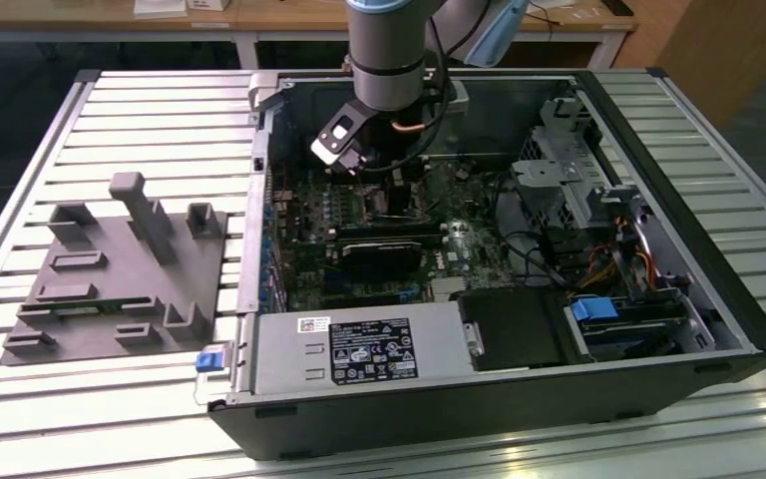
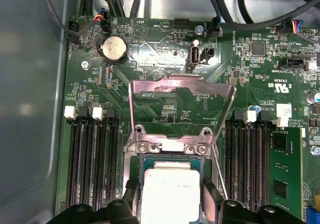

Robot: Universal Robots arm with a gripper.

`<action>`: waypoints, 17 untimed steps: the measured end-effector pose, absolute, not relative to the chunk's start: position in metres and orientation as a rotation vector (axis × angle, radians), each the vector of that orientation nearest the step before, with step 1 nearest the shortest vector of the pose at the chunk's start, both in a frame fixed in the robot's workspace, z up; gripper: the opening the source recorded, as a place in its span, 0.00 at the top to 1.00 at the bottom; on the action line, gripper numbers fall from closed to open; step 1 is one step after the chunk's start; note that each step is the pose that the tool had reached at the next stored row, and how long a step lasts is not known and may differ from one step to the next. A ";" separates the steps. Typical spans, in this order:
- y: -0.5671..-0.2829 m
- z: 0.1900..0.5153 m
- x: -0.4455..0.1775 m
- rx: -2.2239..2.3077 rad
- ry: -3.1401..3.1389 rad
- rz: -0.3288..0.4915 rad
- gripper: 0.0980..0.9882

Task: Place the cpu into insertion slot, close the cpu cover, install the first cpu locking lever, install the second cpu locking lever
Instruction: 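Place the cpu into insertion slot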

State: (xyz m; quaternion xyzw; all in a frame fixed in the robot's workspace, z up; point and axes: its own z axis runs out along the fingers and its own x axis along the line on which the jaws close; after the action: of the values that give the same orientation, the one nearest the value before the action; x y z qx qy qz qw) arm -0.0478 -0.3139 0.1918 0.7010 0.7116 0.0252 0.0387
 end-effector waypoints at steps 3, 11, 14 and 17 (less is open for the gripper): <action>-0.314 0.194 -0.048 2.150 2.182 0.077 0.42; -0.314 0.201 -0.047 2.151 2.183 0.075 0.44; -0.314 0.203 -0.046 2.154 2.186 0.070 0.58; -0.314 0.204 -0.046 2.156 2.187 0.066 0.70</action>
State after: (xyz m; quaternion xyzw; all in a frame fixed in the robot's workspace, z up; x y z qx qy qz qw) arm -0.0455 -0.3140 0.2037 0.7014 0.7116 0.0214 0.0348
